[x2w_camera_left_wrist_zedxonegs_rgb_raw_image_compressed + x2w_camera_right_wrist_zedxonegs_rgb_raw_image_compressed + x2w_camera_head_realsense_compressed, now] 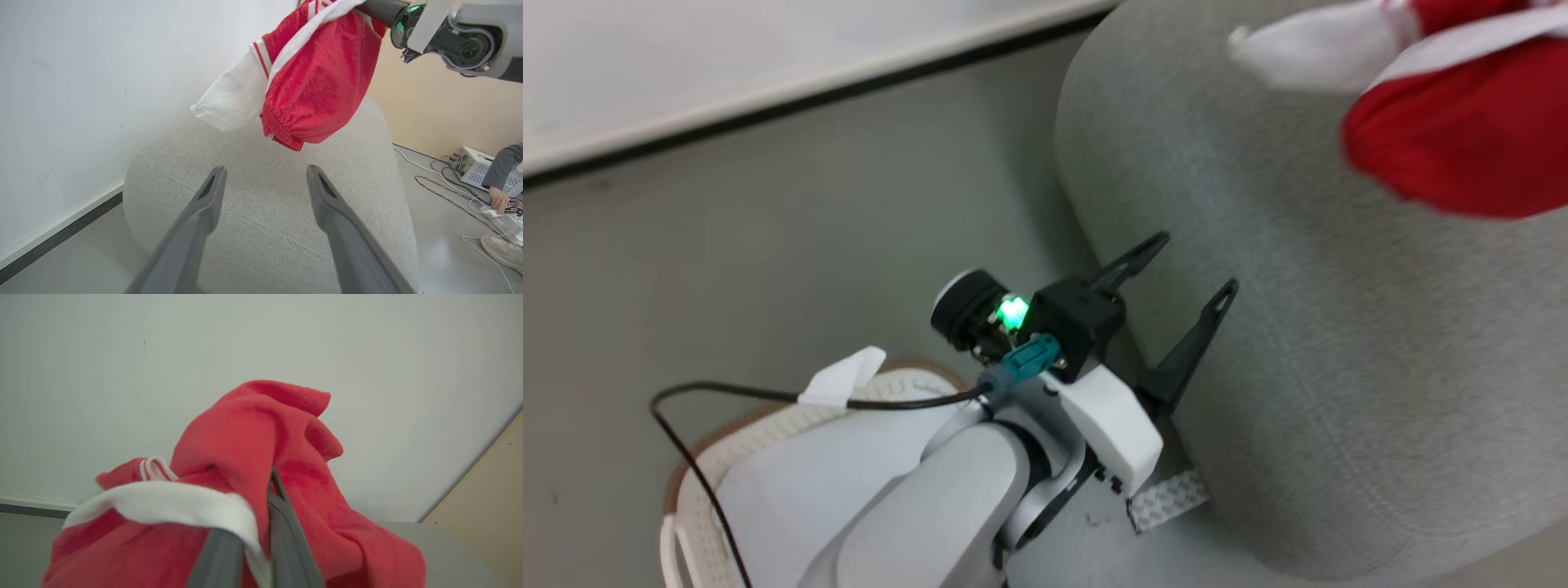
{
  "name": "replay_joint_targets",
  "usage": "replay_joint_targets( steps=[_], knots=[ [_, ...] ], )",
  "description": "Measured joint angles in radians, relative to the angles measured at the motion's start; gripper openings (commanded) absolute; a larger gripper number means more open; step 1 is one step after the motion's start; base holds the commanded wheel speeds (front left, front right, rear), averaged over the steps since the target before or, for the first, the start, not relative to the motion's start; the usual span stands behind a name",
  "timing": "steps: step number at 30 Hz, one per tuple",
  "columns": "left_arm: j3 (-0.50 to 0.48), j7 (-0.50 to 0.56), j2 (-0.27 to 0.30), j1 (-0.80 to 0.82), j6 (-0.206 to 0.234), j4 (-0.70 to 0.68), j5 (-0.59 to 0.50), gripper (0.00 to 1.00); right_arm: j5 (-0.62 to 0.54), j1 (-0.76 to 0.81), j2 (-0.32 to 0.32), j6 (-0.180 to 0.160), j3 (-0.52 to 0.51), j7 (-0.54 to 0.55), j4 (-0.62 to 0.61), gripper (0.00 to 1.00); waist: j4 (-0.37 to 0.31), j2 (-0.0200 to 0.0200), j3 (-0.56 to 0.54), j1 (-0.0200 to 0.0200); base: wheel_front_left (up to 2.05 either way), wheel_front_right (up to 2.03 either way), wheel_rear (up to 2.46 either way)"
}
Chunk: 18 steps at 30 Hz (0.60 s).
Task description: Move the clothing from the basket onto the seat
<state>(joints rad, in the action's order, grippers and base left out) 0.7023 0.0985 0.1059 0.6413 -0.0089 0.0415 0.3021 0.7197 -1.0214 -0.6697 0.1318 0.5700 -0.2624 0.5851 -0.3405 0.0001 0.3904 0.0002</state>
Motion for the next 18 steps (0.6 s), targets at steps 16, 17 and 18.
replay_joint_targets(
  steps=[16, 17, 18],
  knots=[
    [0.049, -0.025, -0.038, 0.201, -0.017, 0.04, -0.047, 1.0, -0.186, -0.164, -0.022, 0.0, -0.359, -0.002, 0.328, 0.0, 0.154, -0.0001, 0.316, 0.0, 0.0, 0.0, 0.0],
    [0.05, -0.029, -0.04, 0.205, -0.017, 0.043, -0.047, 1.0, -0.198, -0.161, -0.003, 0.0, -0.37, -0.002, 0.348, 0.0, 0.161, -0.0001, 0.326, 0.0, 0.0, 0.0, 0.0],
    [0.051, -0.031, -0.04, 0.209, -0.016, 0.045, -0.047, 1.0, -0.209, -0.155, 0.019, 0.0, -0.383, -0.002, 0.365, 0.0, 0.166, -0.0002, 0.334, 0.0, 0.0, 0.0, 0.0]
  ],
)
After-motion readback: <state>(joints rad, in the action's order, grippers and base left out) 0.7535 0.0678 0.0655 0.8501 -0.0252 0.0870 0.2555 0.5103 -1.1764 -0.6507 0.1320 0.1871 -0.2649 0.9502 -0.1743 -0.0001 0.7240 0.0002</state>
